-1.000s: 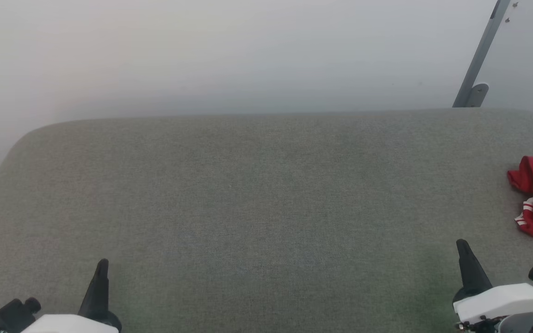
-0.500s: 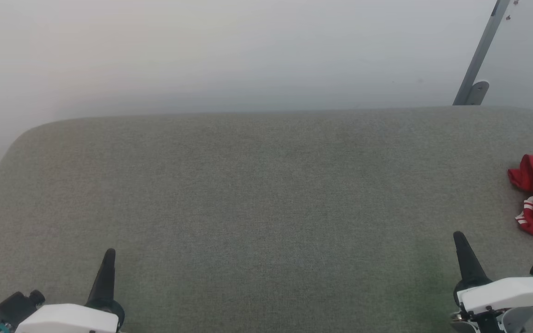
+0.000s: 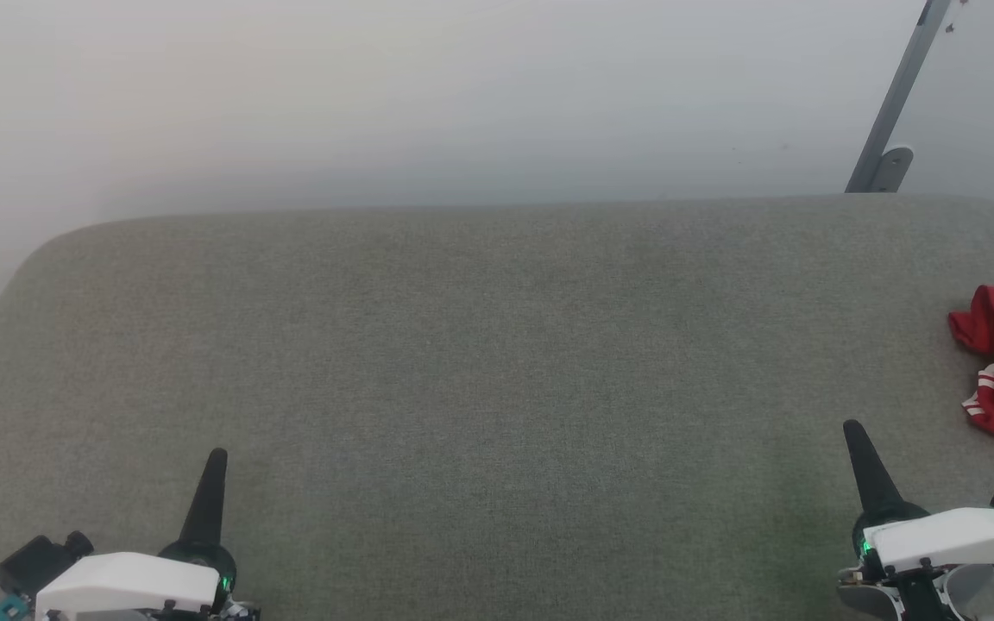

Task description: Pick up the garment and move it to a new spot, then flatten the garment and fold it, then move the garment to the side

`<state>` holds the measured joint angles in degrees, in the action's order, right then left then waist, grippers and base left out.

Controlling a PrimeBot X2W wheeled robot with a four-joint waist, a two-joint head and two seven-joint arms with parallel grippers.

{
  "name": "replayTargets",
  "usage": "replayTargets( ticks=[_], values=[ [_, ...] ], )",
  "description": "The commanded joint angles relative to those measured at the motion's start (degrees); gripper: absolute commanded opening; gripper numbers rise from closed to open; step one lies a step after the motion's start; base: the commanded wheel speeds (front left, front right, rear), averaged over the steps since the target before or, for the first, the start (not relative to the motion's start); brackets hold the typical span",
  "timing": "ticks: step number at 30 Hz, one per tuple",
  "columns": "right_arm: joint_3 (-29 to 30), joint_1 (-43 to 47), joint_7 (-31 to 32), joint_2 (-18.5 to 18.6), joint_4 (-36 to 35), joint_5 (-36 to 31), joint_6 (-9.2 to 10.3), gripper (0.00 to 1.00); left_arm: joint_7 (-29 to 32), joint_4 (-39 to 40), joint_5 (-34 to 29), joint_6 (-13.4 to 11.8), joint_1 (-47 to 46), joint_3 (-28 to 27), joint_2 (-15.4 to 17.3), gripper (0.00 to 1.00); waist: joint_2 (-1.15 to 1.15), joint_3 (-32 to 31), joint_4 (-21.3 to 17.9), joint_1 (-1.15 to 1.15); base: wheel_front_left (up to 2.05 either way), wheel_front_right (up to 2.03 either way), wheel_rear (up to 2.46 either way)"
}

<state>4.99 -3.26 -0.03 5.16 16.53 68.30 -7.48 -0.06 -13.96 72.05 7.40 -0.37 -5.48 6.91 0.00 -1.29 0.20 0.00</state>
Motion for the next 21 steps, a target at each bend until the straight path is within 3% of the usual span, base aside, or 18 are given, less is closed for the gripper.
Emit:
replayTargets(
  ticks=[1,21],
  values=[
    [0.2,-1.2,0.5,-0.2,-0.9,1.7,-0.02,0.0,0.5,0.4,1.7,0.1,-1.7,-0.3,0.0,0.0,0.0,0.0,0.0,0.0,0.0,0.0,0.0],
    [0.8,-2.1,3.1,-1.0,-1.6,10.9,-0.02,0.0,3.1,0.2,9.3,0.1,-3.6,-0.7,-1.7,0.0,0.0,0.5,-0.1,0.0,0.0,0.0,0.0]
  ],
)
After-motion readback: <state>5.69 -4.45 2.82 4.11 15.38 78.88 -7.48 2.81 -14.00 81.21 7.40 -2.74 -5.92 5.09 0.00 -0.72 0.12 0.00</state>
